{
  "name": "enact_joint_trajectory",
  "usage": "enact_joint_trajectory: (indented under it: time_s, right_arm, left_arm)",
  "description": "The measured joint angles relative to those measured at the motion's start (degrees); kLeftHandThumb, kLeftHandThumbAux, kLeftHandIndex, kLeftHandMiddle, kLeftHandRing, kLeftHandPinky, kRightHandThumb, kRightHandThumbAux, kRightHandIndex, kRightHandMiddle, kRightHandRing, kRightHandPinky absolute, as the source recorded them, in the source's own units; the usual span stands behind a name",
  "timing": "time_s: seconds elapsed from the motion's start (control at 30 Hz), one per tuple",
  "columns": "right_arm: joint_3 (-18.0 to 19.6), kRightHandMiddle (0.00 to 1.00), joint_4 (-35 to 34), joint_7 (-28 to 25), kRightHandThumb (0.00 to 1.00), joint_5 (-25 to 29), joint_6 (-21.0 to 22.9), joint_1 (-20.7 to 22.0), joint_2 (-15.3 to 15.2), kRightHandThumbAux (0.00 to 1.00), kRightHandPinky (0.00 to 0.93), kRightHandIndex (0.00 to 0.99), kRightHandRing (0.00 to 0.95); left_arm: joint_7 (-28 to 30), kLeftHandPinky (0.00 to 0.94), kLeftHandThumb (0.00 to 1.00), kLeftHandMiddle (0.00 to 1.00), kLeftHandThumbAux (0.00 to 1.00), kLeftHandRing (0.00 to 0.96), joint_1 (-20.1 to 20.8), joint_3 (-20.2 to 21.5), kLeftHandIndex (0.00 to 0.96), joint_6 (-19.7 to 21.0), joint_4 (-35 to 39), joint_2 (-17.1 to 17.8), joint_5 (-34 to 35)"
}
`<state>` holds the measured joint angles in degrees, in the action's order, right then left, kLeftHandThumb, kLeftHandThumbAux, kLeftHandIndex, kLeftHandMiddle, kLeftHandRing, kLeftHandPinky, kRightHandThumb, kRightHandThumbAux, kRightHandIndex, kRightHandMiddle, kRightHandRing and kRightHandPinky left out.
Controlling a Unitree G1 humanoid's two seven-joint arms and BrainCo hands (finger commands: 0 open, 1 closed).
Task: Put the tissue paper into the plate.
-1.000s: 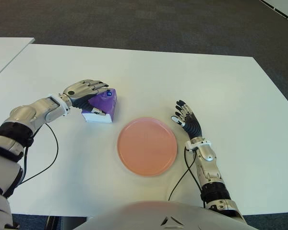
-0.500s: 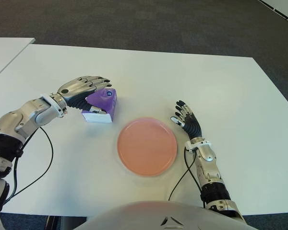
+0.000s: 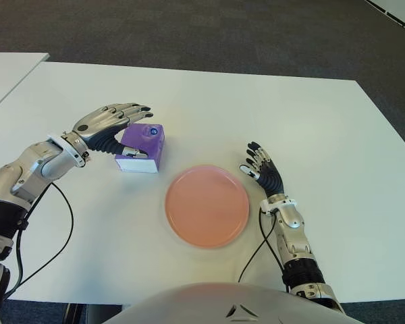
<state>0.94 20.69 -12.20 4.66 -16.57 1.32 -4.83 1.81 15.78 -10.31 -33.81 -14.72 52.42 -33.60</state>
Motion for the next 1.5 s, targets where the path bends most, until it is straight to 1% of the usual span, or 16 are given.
enact_joint_trajectory:
  time_s: [0.37,0.7,1.03,1.23,1.5]
  right_arm:
    - [-0.2,0.065,-0.4,0.0,0.0,0.0,0.3,-0.2,-0.1,0.681,0.0,0.018,0.019]
    - [-0.2,0.073,-0.4,-0.1,0.0,0.0,0.3,-0.2,-0.1,0.681,0.0,0.019,0.023]
    - [-0.2,0.07,-0.3,-0.3,0.0,0.0,0.3,-0.2,-0.3,0.687,0.0,0.023,0.019]
    - [-0.1,0.063,-0.3,-0.6,0.0,0.1,0.3,-0.1,-0.3,0.684,0.0,0.017,0.016]
    - [-0.1,0.06,-0.3,-1.0,0.0,0.2,0.3,-0.1,-0.5,0.669,0.0,0.012,0.013]
  left_arm:
    - [0.6,0.0,0.153,0.0,0.234,0.0,-1.0,-0.2,0.0,0.0,-1.0,-1.5,-1.0]
    - [0.1,0.0,0.13,0.0,0.243,0.0,-0.8,-2.3,0.0,-0.9,-4.6,-2.4,-5.7]
    - [-5.6,0.0,0.129,0.0,0.246,0.0,2.8,-4.5,0.0,-1.4,-10.9,-2.6,-12.0]
    - [-10.9,0.0,0.127,0.0,0.241,0.0,5.5,-6.3,0.0,-0.9,-14.9,-2.8,-15.9]
    - [-16.1,0.0,0.123,0.0,0.237,0.0,7.7,-8.9,0.0,-0.6,-18.6,-3.0,-19.0]
